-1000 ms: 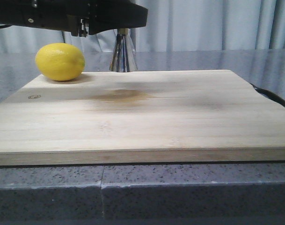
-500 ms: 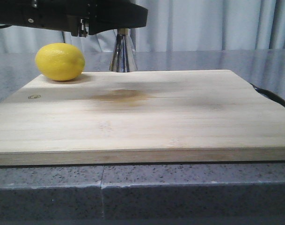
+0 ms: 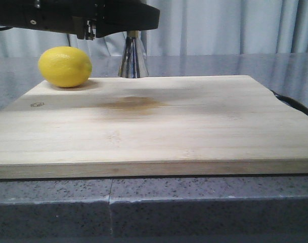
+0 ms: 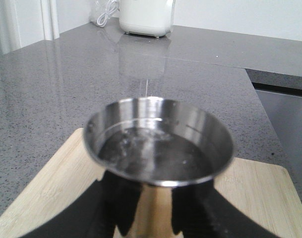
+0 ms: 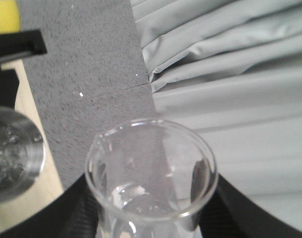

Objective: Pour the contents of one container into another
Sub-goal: 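Lift the beaker with the right gripper and tilt it over the jigger, then lower the empty beaker onto the board with the right gripper and release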

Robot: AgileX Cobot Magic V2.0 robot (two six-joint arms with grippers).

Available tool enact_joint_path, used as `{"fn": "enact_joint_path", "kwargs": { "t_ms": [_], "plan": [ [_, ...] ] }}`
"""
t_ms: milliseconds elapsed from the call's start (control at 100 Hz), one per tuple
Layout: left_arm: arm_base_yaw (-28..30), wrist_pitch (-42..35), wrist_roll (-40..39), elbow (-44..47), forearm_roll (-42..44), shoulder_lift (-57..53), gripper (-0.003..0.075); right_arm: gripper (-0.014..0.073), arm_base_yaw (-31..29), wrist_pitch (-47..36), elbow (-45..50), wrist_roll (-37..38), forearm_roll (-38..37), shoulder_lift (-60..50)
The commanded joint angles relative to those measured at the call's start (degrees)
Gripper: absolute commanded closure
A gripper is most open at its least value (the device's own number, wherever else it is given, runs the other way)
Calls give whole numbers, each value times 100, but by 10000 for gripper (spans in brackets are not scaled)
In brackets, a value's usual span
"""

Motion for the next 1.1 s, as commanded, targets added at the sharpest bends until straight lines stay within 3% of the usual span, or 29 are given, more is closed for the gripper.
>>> {"fn": "enact_joint_path", "kwargs": {
  "t_ms": [0,260,530,810,950,1090],
  "plan": [
    [-44,571,-48,-173,-508,-306,479,334,-109,-226,-207,608,-2,-395],
    [-44,571,-48,-173,-508,-306,479,334,-1210,-730,38,874,1841,-1094],
    [-44,571,-48,-173,-508,-306,479,334,-2662,-2028,1495,874,3207,-1943],
    [-44,571,-48,-173,-508,-306,479,334,-3616,-4707,3749,874,4426,-2308],
    [-44,571,-48,-173,-508,-306,479,334,-3667,-6413,4819,913,4676,-2256],
    [-44,571,-48,-173,-508,-306,479,334,-3655,-7484,5431,1138,4676,-2088]
  ]
}}
